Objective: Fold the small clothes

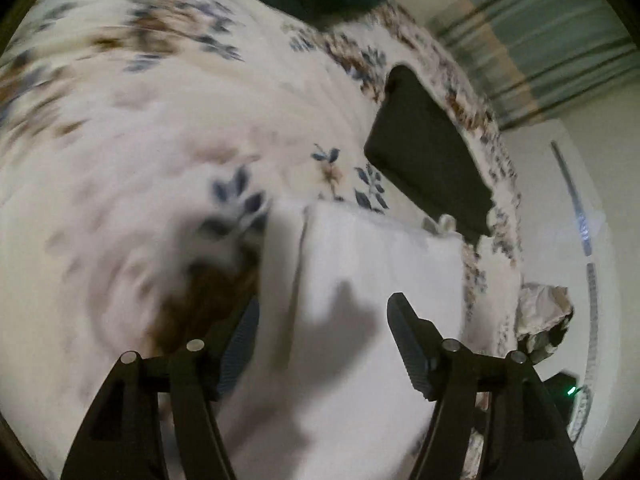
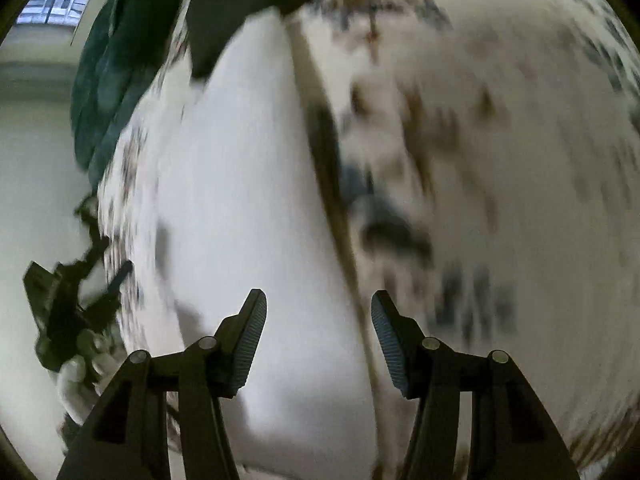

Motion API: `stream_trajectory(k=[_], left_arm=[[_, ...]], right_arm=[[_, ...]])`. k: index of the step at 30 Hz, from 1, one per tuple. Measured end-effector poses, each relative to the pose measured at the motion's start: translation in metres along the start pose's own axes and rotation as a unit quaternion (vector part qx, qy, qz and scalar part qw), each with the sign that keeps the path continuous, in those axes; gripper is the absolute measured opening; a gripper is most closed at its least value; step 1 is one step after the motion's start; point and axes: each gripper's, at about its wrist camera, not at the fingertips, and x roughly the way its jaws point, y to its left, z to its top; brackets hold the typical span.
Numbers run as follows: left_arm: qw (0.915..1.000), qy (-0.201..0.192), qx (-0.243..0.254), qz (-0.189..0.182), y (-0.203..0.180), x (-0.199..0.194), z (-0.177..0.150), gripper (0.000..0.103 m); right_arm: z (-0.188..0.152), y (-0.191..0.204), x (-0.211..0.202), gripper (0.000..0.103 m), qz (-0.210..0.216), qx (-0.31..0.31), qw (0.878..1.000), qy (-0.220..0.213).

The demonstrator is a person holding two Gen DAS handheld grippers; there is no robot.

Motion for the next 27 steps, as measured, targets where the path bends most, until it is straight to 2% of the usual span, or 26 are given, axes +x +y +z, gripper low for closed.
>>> stream_trajectory(k=[3, 4, 5, 7, 11, 13, 15, 17, 18, 20, 22, 25, 27], left_arm=[[0.9991, 0.028, 0.032, -0.005, -0.01, 0.041, 0.026, 0.059], [0.9988, 0.03, 0.038, -0.01, -0.011, 0.046, 0.03, 0.029], [0.9982, 0.036, 0.047, -0.013, -0.011, 0.052, 0.035, 0.007], [0.9978, 0.024, 0.057, -0.024, -0.01, 0.049, 0.041, 0.006], [0.9983, 0.006, 0.053, -0.025, -0.002, 0.035, 0.059, 0.006], [0.9986, 0.015, 0.049, -0.011, 0.009, 0.045, 0.069, 0.006], [0.9978, 0.043, 0.05, -0.008, 0.017, 0.062, 0.072, 0.007], [0.9959, 0.067, 0.056, -0.021, 0.017, 0.067, 0.068, 0.013], [0.9952, 0.072, 0.06, -0.028, 0.014, 0.065, 0.066, 0.018], [0.9946, 0.069, 0.069, -0.036, 0.008, 0.047, 0.056, 0.039], [0.9949, 0.058, 0.063, -0.054, 0.007, 0.02, 0.04, 0.055], [0.9952, 0.053, 0.052, -0.064, 0.009, -0.017, 0.008, 0.056], [0.9962, 0.053, 0.046, -0.052, 0.014, -0.043, -0.022, 0.056]], right_arm=[[0.062, 0.004, 0.017, 0.057, 0.003, 0.018, 1.0, -0.014], [0.086, -0.002, 0.02, 0.057, 0.008, 0.022, 1.0, -0.019], [0.095, -0.006, 0.027, 0.059, 0.008, 0.025, 0.999, -0.02], [0.115, 0.003, 0.054, 0.063, 0.016, 0.04, 0.999, -0.015], [0.14, 0.006, 0.085, 0.063, 0.026, 0.053, 0.998, -0.003], [0.139, 0.014, 0.095, 0.063, 0.012, 0.042, 0.999, 0.0], [0.143, 0.011, 0.101, 0.063, 0.007, 0.041, 0.999, 0.005], [0.14, 0.014, 0.101, 0.063, -0.002, 0.044, 0.999, 0.004], [0.135, 0.014, 0.096, 0.063, -0.002, 0.044, 0.999, 0.003], [0.125, 0.012, 0.081, 0.063, -0.007, 0.04, 0.999, 0.004], [0.111, 0.009, 0.063, 0.063, -0.002, 0.038, 0.999, 0.01], [0.07, -0.009, 0.029, 0.063, 0.006, 0.034, 0.999, 0.031], [0.036, -0.023, 0.013, 0.063, 0.012, 0.035, 0.998, 0.05]])
